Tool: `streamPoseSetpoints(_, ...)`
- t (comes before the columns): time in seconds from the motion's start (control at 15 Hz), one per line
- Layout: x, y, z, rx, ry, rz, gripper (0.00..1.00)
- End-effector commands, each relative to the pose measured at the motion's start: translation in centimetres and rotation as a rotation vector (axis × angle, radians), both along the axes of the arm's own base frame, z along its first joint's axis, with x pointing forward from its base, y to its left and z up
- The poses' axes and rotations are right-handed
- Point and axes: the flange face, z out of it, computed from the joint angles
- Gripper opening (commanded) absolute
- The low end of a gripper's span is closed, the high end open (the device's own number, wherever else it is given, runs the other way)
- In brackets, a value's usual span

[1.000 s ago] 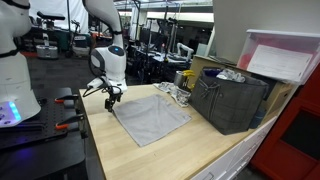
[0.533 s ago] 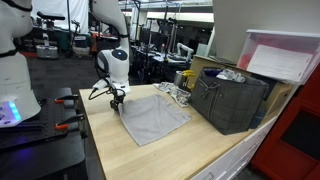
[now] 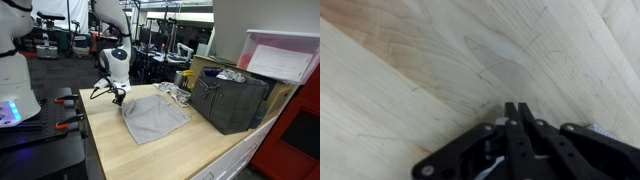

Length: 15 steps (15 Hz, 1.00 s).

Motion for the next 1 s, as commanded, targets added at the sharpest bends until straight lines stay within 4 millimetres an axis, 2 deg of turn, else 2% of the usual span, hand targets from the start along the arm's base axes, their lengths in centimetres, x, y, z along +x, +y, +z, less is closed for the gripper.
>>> streamPoseSetpoints(0.0,-0.5,0.6,1.2,0.012,-0.038,0.027,0.00)
streamPoseSetpoints(0.33,-2.0,1.8,1.9,0.038,-0.028,0.021,0.00)
streamPoseSetpoints(0.47,-3.5,2.1,2.0,0.084,0.002,-0.021,0.00)
streamPoseSetpoints(0.67,-7.4,2.5,1.8,0.249,0.087,-0.011,0.00)
streamPoseSetpoints(0.73,-8.4,2.5,1.9,0.295,0.105,-0.001,0.11)
streamPoseSetpoints(0.8,-9.4,2.4,2.0,0.331,0.129,0.011,0.28)
streamPoseSetpoints(0.87,-10.2,2.3,2.3,0.363,0.143,0.021,0.34)
streamPoseSetpoints(0.93,-8.9,1.9,1.6,0.376,0.152,0.026,0.41)
